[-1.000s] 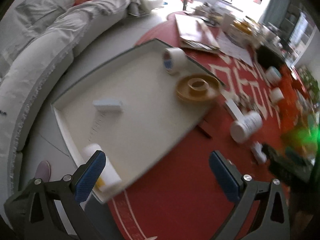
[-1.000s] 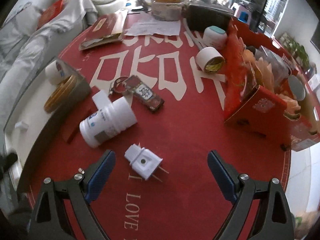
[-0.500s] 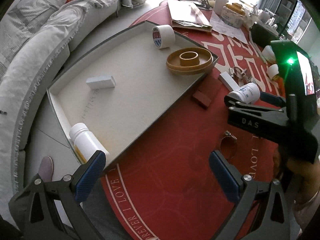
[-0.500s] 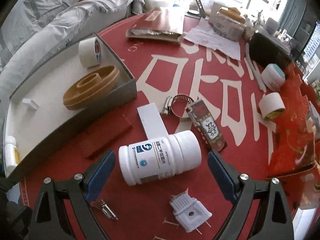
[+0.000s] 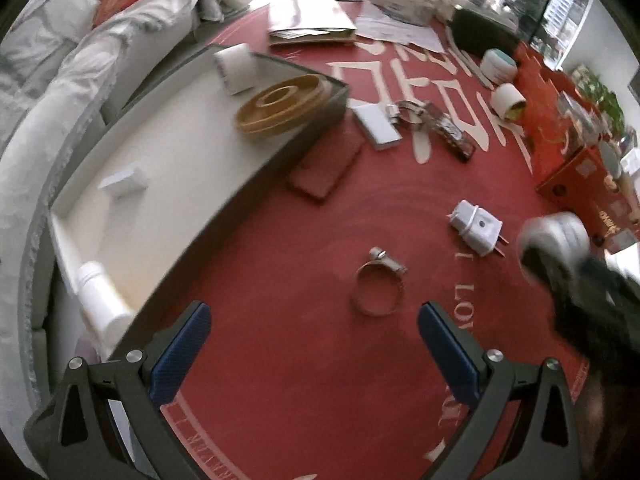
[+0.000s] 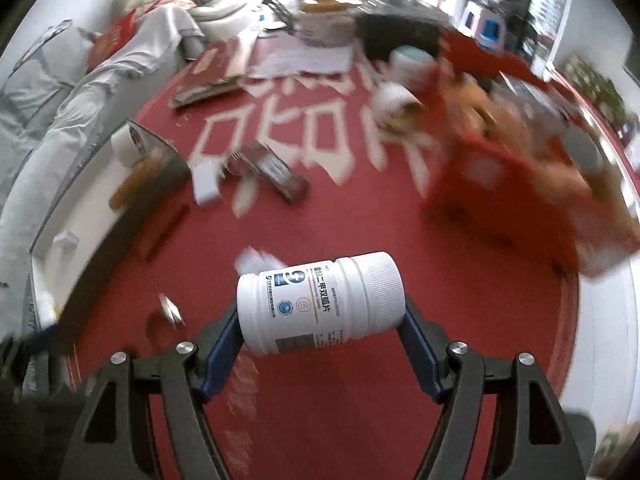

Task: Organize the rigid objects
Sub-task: 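Grasp the metal hose clamp with the left tool while the right lifts the pill bottle, then carry the hose clamp and large pill bottle over the box lid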

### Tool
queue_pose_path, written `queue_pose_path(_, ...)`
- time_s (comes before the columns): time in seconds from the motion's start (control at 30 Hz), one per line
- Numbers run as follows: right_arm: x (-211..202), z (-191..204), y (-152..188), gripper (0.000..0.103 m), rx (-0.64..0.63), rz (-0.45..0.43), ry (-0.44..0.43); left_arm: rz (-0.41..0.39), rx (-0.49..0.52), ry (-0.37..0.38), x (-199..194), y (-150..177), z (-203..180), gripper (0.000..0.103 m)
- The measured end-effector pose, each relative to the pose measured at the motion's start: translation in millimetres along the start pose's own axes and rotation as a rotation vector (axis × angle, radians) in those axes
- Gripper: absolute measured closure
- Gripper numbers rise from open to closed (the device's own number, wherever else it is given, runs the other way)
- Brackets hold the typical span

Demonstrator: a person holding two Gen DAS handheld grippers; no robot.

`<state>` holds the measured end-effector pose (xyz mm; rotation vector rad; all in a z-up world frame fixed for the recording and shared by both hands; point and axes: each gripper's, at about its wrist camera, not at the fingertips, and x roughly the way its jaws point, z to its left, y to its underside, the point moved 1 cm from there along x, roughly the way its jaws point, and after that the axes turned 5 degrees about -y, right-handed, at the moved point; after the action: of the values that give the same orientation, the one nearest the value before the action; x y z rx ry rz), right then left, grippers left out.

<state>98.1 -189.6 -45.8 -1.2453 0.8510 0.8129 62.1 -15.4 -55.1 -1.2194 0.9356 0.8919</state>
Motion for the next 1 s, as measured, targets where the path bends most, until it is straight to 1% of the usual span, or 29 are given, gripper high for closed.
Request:
queue_pose_path(0.17, -6, -26, 35, 0.029, 0.084, 0.049, -0.004, -0.005, 0.072, -0.03, 23, -7, -27, 0.0)
queue_pose_path(0.27, -5, -32, 46, 0.029, 0.118, 0.069, -0.012, 0.012, 0.102, -0.041, 38, -8, -34, 0.0)
queue_pose_path(0.37, -3, -35, 50, 0.029, 0.129, 0.077, -0.016, 0.013, 0.083, -0.001, 43, -10, -32, 0.0)
queue_pose_path(0.43, -3, -35, 51, 0.029, 0.128, 0.074, -0.021, 0.033, 0.053, 0.049, 48, -11, -27, 0.0)
queue_pose_path(0.5, -5, -34, 51, 0.029, 0.13, 0.071, -0.029, 0.034, 0.056, 0.044, 48, -12, -27, 0.0)
queue_pose_path(0.6, -7, -33, 53, 0.029, 0.134, 0.069, -0.04, 0.065, 0.065, 0.044, 50, -13, -27, 0.001)
queue_pose_path(0.67, -10, -31, 53, 0.029, 0.131, 0.063, -0.045, 0.074, 0.061, 0.044, 47, -11, -27, 0.008)
queue_pose_path(0.7, -13, -31, 54, 0.029, 0.129, 0.057, -0.047, 0.067, 0.065, 0.046, 43, -10, -27, 0.018)
queue_pose_path(0.73, -16, -30, 56, 0.029, 0.127, 0.054, -0.049, 0.054, 0.076, 0.05, 38, -8, -28, 0.025)
queue_pose_path(0.8, -18, -30, 56, 0.029, 0.127, 0.053, -0.053, 0.04, 0.109, 0.061, 30, -4, -31, 0.064)
queue_pose_path(0.83, -18, -29, 56, 0.029, 0.129, 0.053, -0.055, 0.041, 0.122, 0.061, 28, -3, -32, 0.066)
queue_pose_path(0.87, -19, -29, 57, 0.029, 0.132, 0.055, -0.059, 0.048, 0.127, 0.063, 27, -1, -33, 0.066)
queue_pose_path(1.0, -25, -27, 60, 0.029, 0.13, 0.05, -0.065, 0.074, 0.105, 0.073, 24, 9, -28, 0.066)
